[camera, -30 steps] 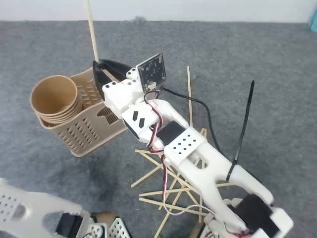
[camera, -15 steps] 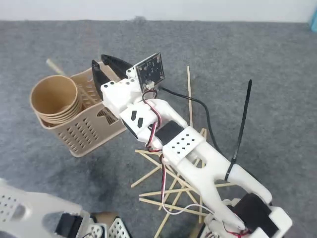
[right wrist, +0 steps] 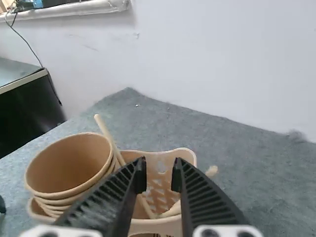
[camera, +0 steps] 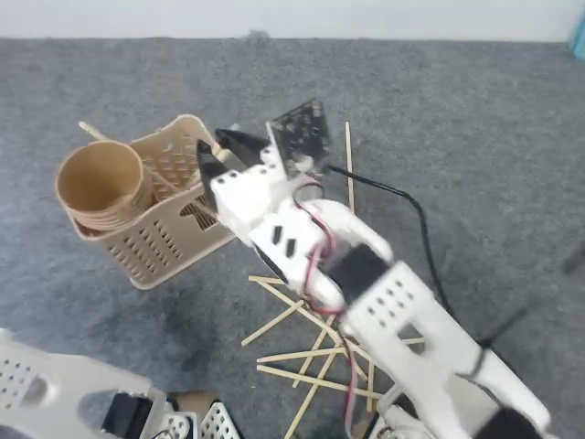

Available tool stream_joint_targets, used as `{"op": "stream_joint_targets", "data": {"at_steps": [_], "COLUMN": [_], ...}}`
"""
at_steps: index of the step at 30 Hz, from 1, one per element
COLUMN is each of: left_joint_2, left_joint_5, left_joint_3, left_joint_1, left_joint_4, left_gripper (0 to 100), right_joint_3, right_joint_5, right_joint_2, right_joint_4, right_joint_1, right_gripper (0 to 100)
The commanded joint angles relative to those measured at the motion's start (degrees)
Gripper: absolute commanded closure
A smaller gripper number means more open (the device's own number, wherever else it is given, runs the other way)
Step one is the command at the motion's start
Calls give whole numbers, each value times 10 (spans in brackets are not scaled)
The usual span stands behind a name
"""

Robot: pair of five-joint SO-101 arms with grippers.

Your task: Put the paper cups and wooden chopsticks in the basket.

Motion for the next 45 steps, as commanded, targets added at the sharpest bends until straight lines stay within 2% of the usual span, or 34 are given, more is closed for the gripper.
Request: {"op": "stream_joint_targets", "data": {"at_steps": [1,6,9,11,13,16,21,24,27,31,39,41,45], "left_joint_2": [-21,-22,-22,-22,-21,-21,-20,-21,-21,-21,-27,-25,-27], "left_joint_5": [-4,-6,-9,-33,-46,-46,-46,-48,-61,-127,-149,-178,-185], "left_joint_3": [15,26,27,29,30,38,54,65,87,113,110,111,109], "left_joint_1": [30,38,41,47,51,55,69,87,111,152,246,277,338], "left_joint_4": [-6,-5,-7,-8,-5,-6,-6,-5,-6,-6,-68,-76,-80], "left_gripper": [867,868,943,996,988,988,988,988,988,988,988,989,989], "right_joint_3": [-4,-1,16,55,106,196,355,384,374,337,323,313,291], "right_joint_5": [-4,-7,-8,-5,-5,-7,-8,-10,-69,-143,-147,-147,-147], "right_joint_2": [-85,-123,-123,-125,-127,-123,-109,-52,30,163,375,410,444], "right_joint_4": [36,117,189,194,177,90,-209,-336,-378,-447,-679,-709,-719], "right_joint_1": [9,6,1,-9,-19,-39,-57,-56,-56,-55,-54,-54,-53], "right_gripper": [897,898,920,991,976,994,991,991,991,990,990,989,990]}}
